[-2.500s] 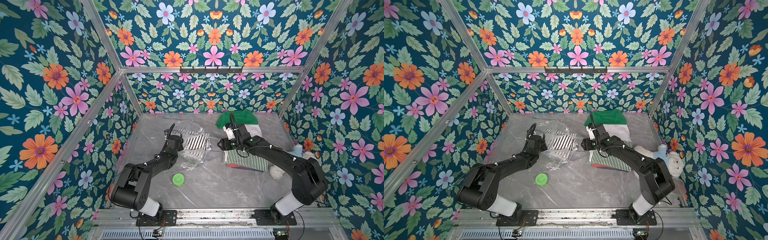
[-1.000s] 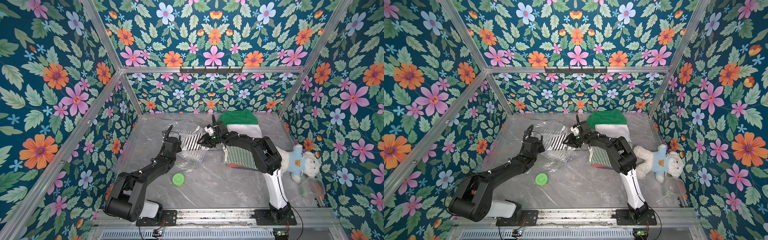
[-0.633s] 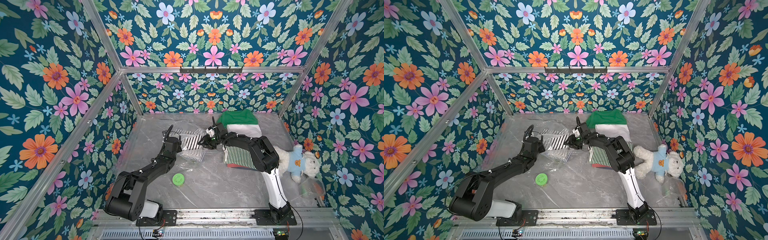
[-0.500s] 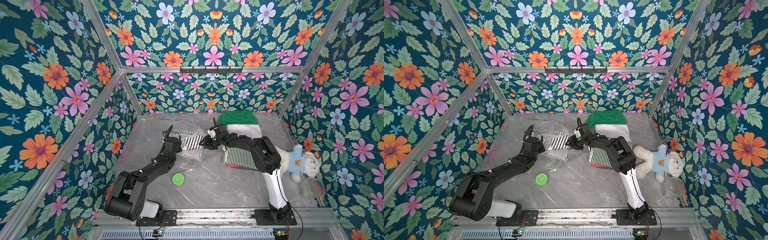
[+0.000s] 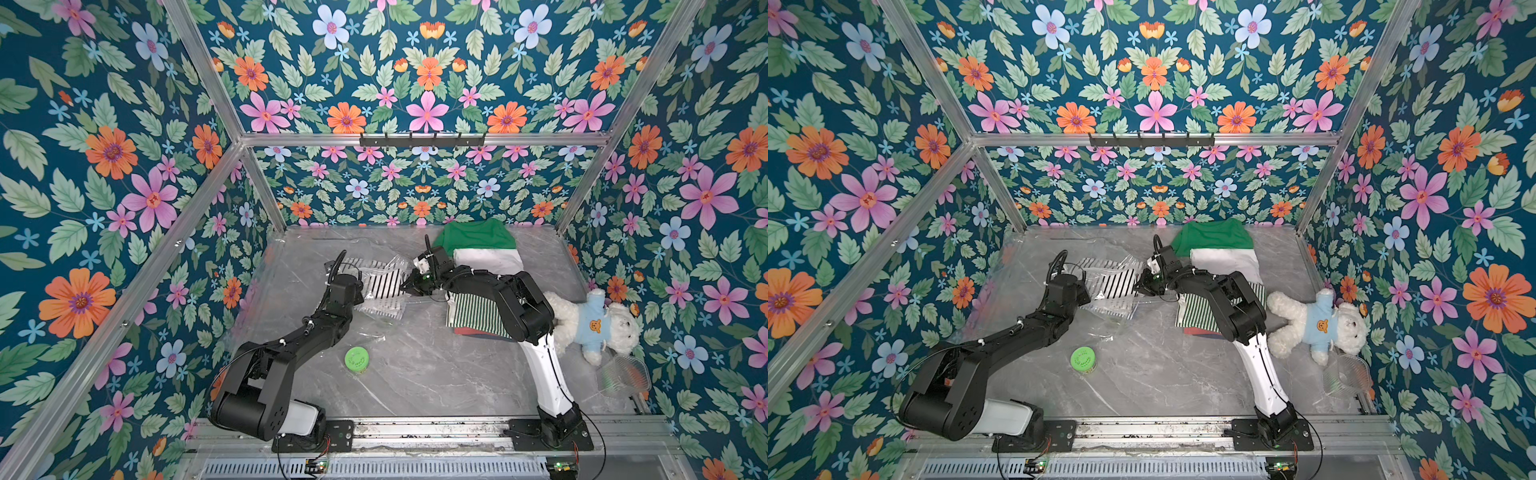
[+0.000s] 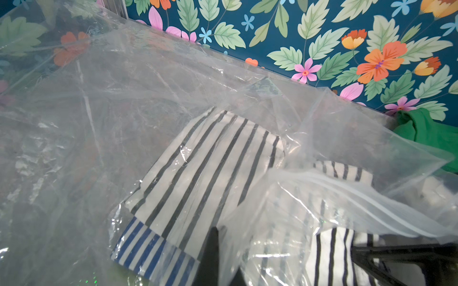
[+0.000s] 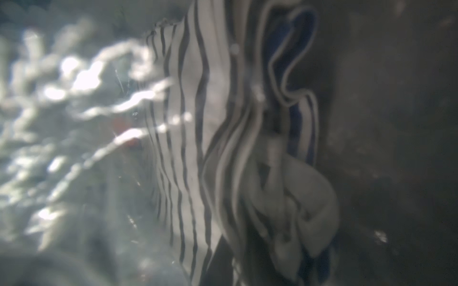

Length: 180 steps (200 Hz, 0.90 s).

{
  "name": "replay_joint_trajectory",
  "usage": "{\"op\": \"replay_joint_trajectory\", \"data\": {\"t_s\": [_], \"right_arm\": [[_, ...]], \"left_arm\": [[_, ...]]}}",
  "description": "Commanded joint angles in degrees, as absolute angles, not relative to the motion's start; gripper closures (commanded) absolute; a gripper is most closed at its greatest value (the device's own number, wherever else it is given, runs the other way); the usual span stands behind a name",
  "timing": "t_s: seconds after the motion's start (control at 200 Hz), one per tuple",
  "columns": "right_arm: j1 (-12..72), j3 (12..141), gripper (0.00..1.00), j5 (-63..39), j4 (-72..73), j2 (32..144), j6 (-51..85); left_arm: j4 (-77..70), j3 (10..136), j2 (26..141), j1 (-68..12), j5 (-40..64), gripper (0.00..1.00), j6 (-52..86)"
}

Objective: Take the tank top out of the vacuum bag
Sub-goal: Take out the tank top from the vacuum bag.

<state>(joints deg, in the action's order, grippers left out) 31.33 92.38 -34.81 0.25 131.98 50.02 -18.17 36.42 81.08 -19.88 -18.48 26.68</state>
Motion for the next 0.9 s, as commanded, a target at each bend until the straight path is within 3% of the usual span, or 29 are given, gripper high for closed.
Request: {"op": "replay_joint_trajectory", "data": {"t_s": [0.0,0.555,0.78,0.825,0.895], "right_arm": [[31.5,91.2,1.00,-38.1,4.8,129.0,50.5],[33.5,81.9,1.00,-37.8,8.0,115.6,49.7],[32.6,80.6,1.00,-35.7,6.4,117.3,49.2],[32.4,80.9,0.91,-35.6,6.3,118.2,49.7],[32.2,80.6,0.68,-35.4,7.1,118.9,50.8]], "left_arm": [[-18.5,36.8,81.4,-19.8,-19.4,1.00,26.5],[-18.8,36.9,82.2,-19.8,-19.4,1.00,26.7],[-19.5,37.1,83.1,-19.8,-18.6,1.00,27.2],[-19.4,37.1,83.2,-19.9,-18.7,1.00,27.1],[-19.3,37.2,83.0,-19.9,-18.8,1.00,26.9]]}}
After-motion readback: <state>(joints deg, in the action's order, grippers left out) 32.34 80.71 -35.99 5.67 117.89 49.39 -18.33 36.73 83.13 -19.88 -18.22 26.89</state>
